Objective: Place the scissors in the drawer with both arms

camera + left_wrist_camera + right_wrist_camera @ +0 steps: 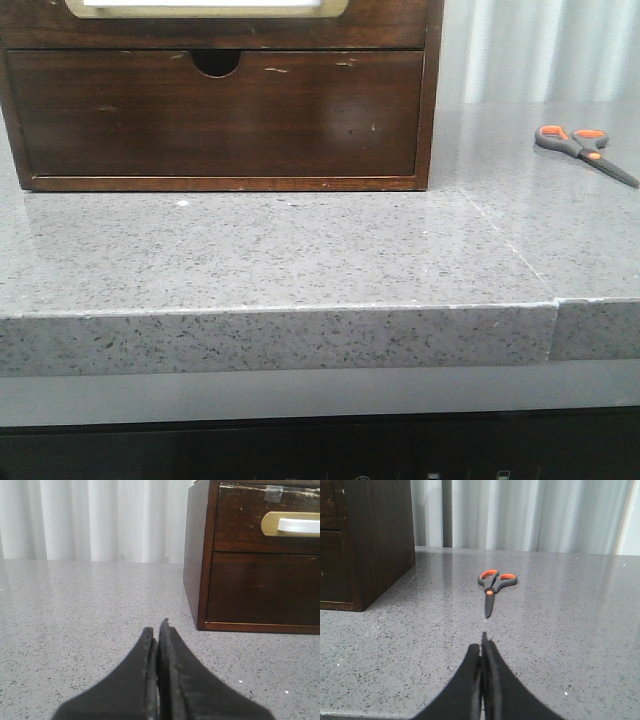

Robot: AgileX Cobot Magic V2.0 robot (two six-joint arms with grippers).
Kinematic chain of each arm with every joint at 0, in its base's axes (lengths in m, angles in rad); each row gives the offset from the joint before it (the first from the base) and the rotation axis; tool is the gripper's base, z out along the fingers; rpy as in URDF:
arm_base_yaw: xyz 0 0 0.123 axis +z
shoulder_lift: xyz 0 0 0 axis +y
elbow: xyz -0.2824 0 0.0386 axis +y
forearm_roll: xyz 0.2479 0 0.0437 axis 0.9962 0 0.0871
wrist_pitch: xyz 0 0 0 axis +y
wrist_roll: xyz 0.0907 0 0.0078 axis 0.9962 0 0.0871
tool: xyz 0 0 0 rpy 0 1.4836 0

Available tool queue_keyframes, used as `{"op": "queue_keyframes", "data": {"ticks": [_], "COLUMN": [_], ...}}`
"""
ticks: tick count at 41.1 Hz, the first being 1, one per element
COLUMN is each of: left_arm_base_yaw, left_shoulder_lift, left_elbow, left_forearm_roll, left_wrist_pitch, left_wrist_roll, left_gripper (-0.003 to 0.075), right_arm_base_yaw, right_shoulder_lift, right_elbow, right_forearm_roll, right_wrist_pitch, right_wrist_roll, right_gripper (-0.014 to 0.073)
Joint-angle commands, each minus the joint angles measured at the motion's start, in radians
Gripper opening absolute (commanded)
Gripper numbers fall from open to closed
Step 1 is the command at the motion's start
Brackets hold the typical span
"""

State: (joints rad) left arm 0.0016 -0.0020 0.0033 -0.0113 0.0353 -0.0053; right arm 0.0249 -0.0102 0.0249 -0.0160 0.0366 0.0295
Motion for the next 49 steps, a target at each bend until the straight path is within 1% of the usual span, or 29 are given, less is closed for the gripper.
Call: {"op": "queue_keyframes", "data": {"ticks": [1, 27, 35, 38, 42, 49], "left_arm_base_yaw": [0.001, 0.001, -0.001, -0.001, -0.001, -0.001], "left_shoulder_lift": [-0.02, -0.02, -0.02, -0.02, -0.016, -0.016], "left_elbow": [0.025, 0.025, 0.014, -0.032, -0.12, -0.318], "left_forearm_roll": [0.001, 0.001, -0.006, -0.017, -0.017, -0.017], "left_wrist_pitch": [-0.089, -0.089, -0.14, -0.13, -0.098, 0.012], "left_wrist_roll": [-0.008, -0.008, -0.008, -0.008, -0.008, -0.008], "left_gripper": [-0.002, -0.002, -0.002, -0.002, -0.002, -0.002], "right_arm_base_yaw": [-0.005, -0.005, -0.005, -0.003, -0.003, -0.003], "right_shoulder_lift": [-0.017, -0.017, -0.017, -0.017, -0.017, -0.011], "right_elbow": [0.002, 0.002, -0.006, -0.034, -0.109, -0.285], "right_forearm_roll": [0.004, 0.004, 0.004, 0.004, 0.004, 0.004], "right_wrist_pitch": [-0.081, -0.081, -0.126, -0.11, -0.067, 0.042], "right_wrist_roll": [0.0, 0.0, 0.0, 0.0, 0.0, 0.0], "right_gripper": [-0.0117, -0.0117, -0.0117, -0.0117, -0.0117, -0.0117]}}
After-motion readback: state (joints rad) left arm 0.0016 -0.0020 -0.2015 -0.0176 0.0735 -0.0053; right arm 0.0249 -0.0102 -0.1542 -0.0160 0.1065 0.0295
